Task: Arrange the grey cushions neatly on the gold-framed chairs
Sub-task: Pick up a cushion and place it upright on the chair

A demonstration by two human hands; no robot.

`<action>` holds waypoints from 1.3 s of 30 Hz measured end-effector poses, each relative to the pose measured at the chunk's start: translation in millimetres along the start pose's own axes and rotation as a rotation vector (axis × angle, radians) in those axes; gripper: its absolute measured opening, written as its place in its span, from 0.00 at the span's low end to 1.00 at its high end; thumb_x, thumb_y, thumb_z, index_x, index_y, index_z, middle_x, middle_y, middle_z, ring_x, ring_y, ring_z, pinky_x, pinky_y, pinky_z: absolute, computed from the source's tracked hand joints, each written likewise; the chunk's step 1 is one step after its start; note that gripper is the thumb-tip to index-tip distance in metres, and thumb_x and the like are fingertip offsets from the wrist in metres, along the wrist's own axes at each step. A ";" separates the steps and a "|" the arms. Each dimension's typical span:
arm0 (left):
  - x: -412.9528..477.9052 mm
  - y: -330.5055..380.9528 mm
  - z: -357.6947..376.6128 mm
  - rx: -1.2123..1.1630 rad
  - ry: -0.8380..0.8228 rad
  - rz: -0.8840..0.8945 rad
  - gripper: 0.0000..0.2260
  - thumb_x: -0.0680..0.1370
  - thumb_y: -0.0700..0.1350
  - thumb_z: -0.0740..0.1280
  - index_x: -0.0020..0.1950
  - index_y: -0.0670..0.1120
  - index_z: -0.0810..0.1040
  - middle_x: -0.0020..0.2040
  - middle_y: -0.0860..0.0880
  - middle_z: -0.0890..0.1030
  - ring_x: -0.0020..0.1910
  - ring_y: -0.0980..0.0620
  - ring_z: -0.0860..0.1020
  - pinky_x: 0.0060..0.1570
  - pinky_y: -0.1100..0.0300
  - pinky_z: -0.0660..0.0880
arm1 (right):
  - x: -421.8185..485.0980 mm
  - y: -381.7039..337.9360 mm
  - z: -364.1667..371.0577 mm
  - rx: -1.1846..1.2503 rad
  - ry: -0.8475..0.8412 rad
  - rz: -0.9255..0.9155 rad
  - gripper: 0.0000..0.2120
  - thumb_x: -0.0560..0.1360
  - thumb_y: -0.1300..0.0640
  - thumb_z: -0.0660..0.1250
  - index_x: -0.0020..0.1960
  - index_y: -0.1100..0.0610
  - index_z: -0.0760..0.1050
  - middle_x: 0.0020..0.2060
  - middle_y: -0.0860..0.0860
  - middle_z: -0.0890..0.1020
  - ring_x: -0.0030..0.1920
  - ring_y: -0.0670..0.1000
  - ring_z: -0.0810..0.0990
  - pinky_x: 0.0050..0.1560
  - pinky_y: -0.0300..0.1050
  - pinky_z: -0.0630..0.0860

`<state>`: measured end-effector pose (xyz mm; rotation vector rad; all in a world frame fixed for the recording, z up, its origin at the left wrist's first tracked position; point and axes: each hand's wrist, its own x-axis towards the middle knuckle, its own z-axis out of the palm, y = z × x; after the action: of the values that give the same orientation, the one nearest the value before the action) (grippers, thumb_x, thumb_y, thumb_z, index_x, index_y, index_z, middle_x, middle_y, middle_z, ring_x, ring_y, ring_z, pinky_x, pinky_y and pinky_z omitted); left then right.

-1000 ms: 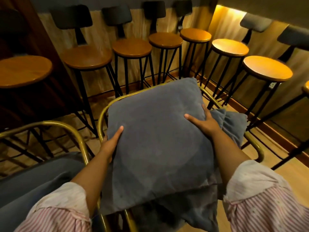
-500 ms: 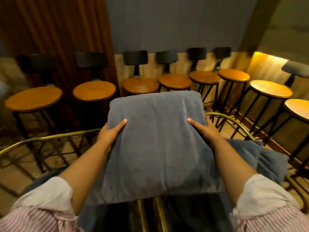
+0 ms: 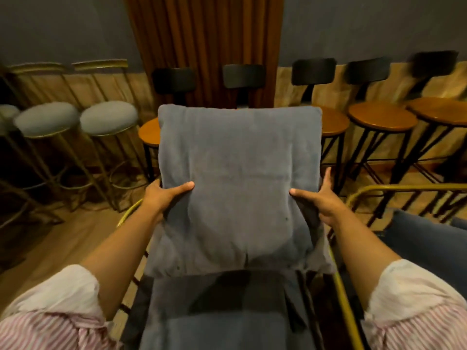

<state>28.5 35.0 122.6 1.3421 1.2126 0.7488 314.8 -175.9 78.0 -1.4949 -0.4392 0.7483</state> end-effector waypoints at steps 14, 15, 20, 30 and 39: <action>124.0 -106.5 -22.2 -0.053 -0.086 -0.038 0.52 0.57 0.56 0.78 0.75 0.53 0.55 0.76 0.49 0.63 0.73 0.43 0.64 0.70 0.41 0.65 | 75.4 107.9 97.7 -0.002 0.106 0.006 0.63 0.46 0.40 0.83 0.75 0.46 0.55 0.72 0.49 0.68 0.70 0.55 0.69 0.67 0.59 0.70; 128.3 -118.3 -21.1 -0.053 -0.061 -0.043 0.48 0.62 0.53 0.78 0.76 0.52 0.54 0.76 0.49 0.62 0.74 0.44 0.63 0.70 0.43 0.65 | 79.3 117.9 98.2 -0.008 0.107 0.005 0.63 0.46 0.40 0.82 0.75 0.46 0.55 0.71 0.50 0.68 0.70 0.55 0.69 0.67 0.59 0.70; 132.9 -177.6 -20.4 0.049 -0.011 -0.062 0.46 0.68 0.47 0.76 0.77 0.49 0.50 0.77 0.47 0.59 0.75 0.44 0.61 0.72 0.48 0.62 | 77.7 162.4 104.2 -0.133 0.103 0.075 0.57 0.53 0.47 0.80 0.75 0.55 0.55 0.68 0.51 0.70 0.64 0.49 0.69 0.64 0.44 0.68; 114.8 -196.8 -13.2 0.143 0.032 -0.068 0.41 0.71 0.44 0.74 0.77 0.44 0.54 0.77 0.44 0.61 0.74 0.44 0.63 0.70 0.53 0.63 | 75.5 193.0 95.9 -0.284 0.044 0.155 0.53 0.60 0.48 0.80 0.75 0.51 0.53 0.74 0.54 0.66 0.71 0.58 0.67 0.69 0.59 0.69; 17.8 -142.2 52.1 0.268 -0.182 -0.115 0.31 0.77 0.44 0.66 0.76 0.36 0.56 0.74 0.38 0.66 0.72 0.41 0.66 0.71 0.48 0.63 | -17.5 138.8 51.6 -0.458 -0.012 0.088 0.28 0.74 0.55 0.70 0.71 0.59 0.67 0.64 0.59 0.75 0.65 0.54 0.73 0.59 0.40 0.69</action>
<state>49.3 14.1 -27.0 1.5090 1.2629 0.3825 243.0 -161.8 -52.0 -1.9476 -0.5836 0.7581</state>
